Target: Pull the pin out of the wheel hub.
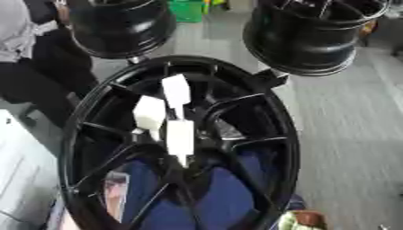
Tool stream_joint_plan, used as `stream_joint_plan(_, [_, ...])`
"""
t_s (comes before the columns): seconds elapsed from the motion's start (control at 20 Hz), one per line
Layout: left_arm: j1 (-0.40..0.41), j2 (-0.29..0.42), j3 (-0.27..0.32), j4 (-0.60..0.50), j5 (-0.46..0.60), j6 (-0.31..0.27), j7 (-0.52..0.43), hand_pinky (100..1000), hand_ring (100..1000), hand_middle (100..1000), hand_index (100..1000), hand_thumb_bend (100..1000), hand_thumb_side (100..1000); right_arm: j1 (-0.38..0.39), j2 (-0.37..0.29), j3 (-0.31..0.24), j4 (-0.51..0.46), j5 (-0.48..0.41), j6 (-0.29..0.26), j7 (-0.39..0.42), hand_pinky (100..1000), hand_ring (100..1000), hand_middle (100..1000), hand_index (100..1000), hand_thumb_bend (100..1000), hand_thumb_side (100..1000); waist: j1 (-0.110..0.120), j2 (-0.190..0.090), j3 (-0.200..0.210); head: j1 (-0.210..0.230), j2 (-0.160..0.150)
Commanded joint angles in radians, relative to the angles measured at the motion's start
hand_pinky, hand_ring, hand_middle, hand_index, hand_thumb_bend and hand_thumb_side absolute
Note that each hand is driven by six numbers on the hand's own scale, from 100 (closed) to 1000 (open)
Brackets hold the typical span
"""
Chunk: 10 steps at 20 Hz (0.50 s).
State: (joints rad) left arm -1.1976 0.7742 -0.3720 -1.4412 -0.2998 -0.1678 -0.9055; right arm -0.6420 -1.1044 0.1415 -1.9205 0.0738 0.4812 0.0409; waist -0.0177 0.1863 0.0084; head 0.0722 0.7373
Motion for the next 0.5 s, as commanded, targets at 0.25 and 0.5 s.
stream_joint_plan(0.25, [-0.016, 0.023, 0.014, -0.009, 0.004, -0.007, -0.002, 818, 799, 763, 846, 490, 710, -0.016, -0.020, -0.018, -0.010, 0.005, -0.001, -0.001, 876, 750, 755, 840, 100, 301, 0.001, -0.020, -0.001, 0.003, -0.010])
stream_joint_plan(0.5, [-0.016, 0.020, 0.012, -0.007, 0.004, -0.006, -0.002, 818, 799, 763, 848, 493, 707, -0.019, -0.018, -0.018, -0.008, 0.006, -0.001, -0.002, 876, 750, 755, 840, 100, 302, 0.001, -0.019, -0.002, 0.003, -0.011])
